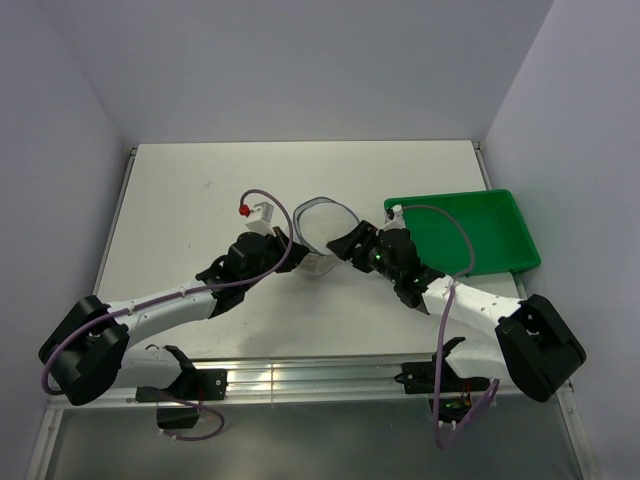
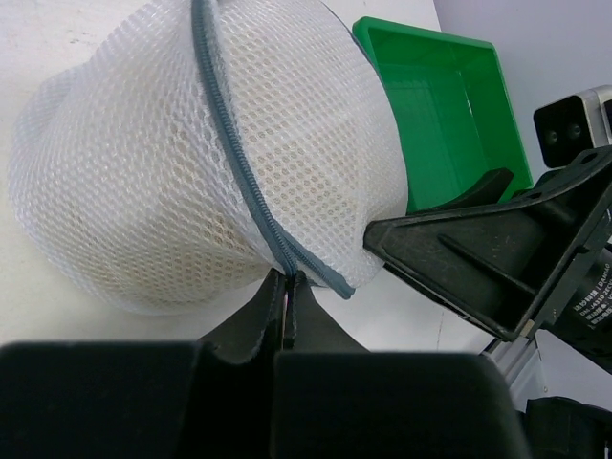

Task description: Place the bra in the laundry bag and zip it closed

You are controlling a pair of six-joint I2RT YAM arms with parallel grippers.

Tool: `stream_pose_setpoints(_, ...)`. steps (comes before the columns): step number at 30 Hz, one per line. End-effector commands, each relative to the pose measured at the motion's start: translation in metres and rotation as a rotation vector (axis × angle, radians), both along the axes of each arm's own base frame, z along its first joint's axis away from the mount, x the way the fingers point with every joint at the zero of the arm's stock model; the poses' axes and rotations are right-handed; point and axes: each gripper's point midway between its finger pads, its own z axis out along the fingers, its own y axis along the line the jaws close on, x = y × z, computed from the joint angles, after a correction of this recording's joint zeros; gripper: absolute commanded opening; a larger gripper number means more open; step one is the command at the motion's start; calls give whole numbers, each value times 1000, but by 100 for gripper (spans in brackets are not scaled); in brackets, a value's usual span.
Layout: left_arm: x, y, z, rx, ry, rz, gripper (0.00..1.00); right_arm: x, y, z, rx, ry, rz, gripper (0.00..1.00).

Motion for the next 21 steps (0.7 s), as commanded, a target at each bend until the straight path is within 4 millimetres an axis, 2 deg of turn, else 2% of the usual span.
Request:
stream_pose_setpoints(1,4,-5,14,-37,-44,-7,1,-3,5,15,40,-35,51,63)
stream_pose_setpoints(3,1,-6,14,-37,-43,-23,10,-3,8,18,51,-41,60,58)
stream_pose_setpoints(4,0,-6,12,-35,-39,-29,19,-3,8,19,56,-41,62,56)
stream_pose_setpoints(6,-5,-6,14,-37,-42,-50,28,-2,8,22,63,-51,60,46)
stream_pose_setpoints(8,-11,-6,14,-36,-45,-73,39,-3,10,24,71,-51,68,46)
stream_pose_setpoints(10,-18,-7,13,-25,-46,-105,46,-3,12,27,83,-53,71,45)
stream_pose_setpoints(15,-42,-16,14,9,-63,-184,45,0,13,35,102,-53,60,35)
stream_pose_setpoints(18,-49,-26,17,-2,-66,-206,44,3,13,35,104,-45,50,29)
stream_pose_setpoints(21,-52,-39,10,8,-49,-238,41,5,16,37,121,-42,45,25)
